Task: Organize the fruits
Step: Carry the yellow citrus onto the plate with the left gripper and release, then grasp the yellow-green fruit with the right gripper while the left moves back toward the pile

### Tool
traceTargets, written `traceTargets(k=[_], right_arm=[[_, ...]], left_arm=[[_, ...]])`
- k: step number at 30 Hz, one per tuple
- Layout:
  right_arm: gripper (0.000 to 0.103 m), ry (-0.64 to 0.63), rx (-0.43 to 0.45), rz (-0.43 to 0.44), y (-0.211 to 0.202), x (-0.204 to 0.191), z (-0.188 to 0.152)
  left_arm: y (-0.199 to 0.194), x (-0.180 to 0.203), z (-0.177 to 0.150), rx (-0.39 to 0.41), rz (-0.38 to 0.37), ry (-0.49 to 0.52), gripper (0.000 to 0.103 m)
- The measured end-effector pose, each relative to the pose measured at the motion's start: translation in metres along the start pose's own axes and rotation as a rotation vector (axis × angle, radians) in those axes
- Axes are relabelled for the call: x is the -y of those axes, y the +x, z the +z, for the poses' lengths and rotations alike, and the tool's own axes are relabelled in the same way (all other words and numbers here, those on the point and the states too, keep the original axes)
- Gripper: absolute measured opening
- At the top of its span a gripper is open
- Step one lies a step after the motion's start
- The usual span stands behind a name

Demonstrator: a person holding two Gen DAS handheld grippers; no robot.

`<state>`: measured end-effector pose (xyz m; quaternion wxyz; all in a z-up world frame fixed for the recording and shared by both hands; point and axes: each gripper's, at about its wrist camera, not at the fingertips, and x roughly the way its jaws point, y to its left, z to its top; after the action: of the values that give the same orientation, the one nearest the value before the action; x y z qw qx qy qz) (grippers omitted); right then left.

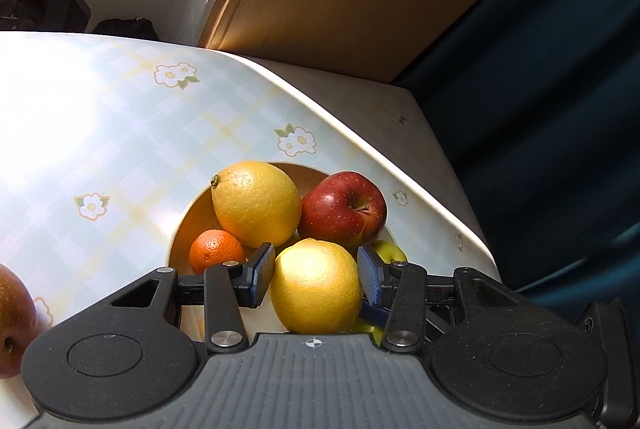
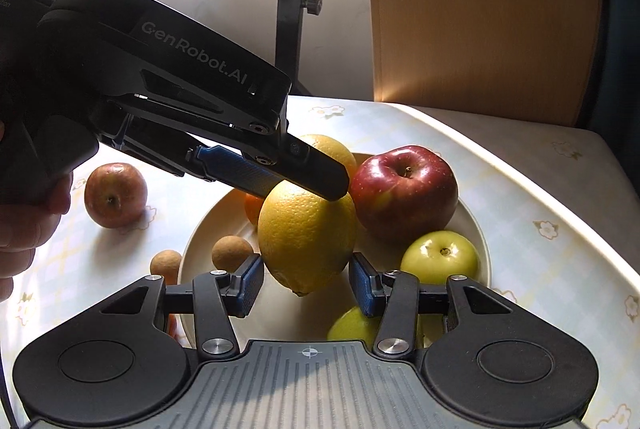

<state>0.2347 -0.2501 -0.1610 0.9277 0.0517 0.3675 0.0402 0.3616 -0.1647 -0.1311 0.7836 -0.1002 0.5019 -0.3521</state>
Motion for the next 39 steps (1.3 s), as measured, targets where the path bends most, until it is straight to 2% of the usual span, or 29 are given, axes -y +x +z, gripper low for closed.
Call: traceTargets(k=[9,14,20,24,30,39], right_arm=[[0.044,-0.011,-0.046,-0.065,0.012,-0.01,0.006],[0.045,-0.025,-0.075,-0.121,0.022,-0.021,0.009],[0.046,-0.016,-0.074,-0.141,0.024,-0.025,0.01],[0.051,-0.018,-0.042,-0.164,0.015,-0.026,0.01],[0.05,-0.015,-0.004,-0.15,-0.007,-0.032,0.009],[0.05,0.055,0.045,-0.076,-0.045,-0.048,-0.01]], left_arm=[[0.005,-0.007,0.005,0.004,-0.012,-0.027,0.047],[-0.007,-0.009,0.004,0.019,-0.006,-0.033,0.046],[-0.025,-0.013,0.0,0.044,0.01,-0.032,0.046],[-0.039,-0.012,-0.004,0.072,0.039,-0.021,0.046],[-0.07,-0.009,-0.015,0.114,0.101,0.027,0.047],[-0.132,-0.015,-0.042,0.187,0.204,0.095,0.047]])
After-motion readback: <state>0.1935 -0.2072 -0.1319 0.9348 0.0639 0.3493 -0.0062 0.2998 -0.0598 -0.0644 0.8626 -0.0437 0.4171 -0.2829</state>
